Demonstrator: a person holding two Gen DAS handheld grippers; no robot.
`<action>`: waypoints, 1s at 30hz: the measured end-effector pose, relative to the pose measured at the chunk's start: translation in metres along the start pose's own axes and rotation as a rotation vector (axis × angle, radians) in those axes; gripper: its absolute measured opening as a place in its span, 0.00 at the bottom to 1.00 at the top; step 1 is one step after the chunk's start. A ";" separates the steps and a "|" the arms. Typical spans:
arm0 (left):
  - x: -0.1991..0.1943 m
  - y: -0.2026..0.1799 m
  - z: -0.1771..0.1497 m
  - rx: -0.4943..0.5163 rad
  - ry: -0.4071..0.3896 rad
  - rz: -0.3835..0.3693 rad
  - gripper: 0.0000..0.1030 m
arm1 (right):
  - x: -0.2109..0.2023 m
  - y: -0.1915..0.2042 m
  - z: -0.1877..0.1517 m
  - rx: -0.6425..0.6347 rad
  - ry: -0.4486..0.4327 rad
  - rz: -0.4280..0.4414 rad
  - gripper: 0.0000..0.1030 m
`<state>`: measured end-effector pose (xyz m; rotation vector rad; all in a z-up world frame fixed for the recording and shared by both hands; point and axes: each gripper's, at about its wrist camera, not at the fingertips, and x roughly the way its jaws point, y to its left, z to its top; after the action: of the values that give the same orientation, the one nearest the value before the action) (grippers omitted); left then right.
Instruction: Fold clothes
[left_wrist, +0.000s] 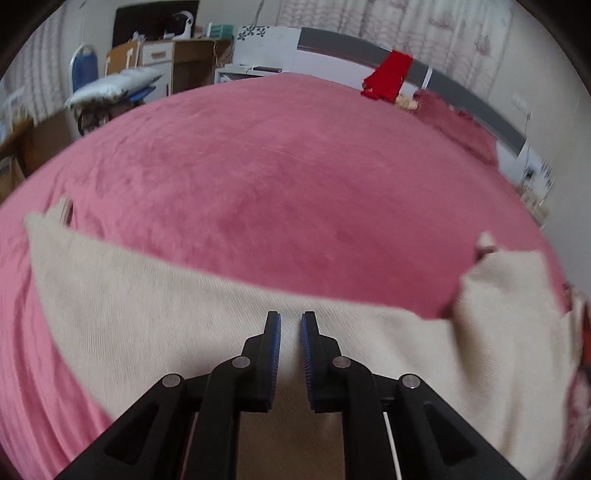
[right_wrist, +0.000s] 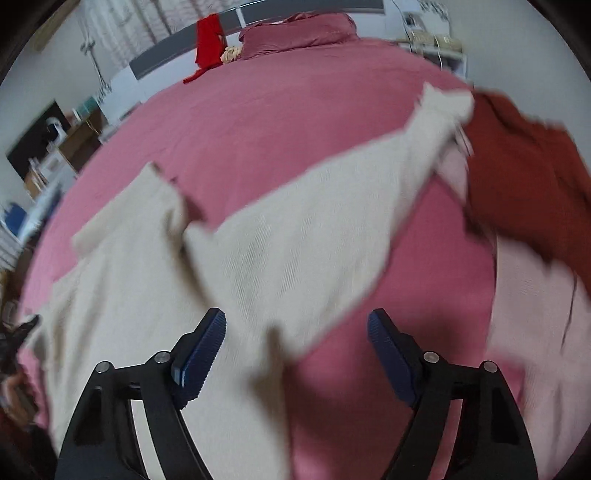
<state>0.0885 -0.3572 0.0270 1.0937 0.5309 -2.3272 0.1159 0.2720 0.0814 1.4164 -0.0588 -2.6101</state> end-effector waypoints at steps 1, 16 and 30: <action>0.008 0.000 0.003 0.022 0.005 0.012 0.11 | 0.008 0.009 0.013 -0.047 -0.010 -0.001 0.79; 0.035 0.049 0.011 0.228 -0.054 0.330 0.23 | 0.086 0.003 0.025 -0.412 0.125 -0.418 0.97; -0.023 0.028 0.052 0.225 -0.288 0.330 0.22 | 0.015 0.044 0.024 -0.195 -0.088 -0.136 0.98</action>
<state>0.0871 -0.4016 0.0728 0.8429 -0.0205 -2.2281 0.0941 0.2249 0.0873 1.2813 0.2826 -2.6978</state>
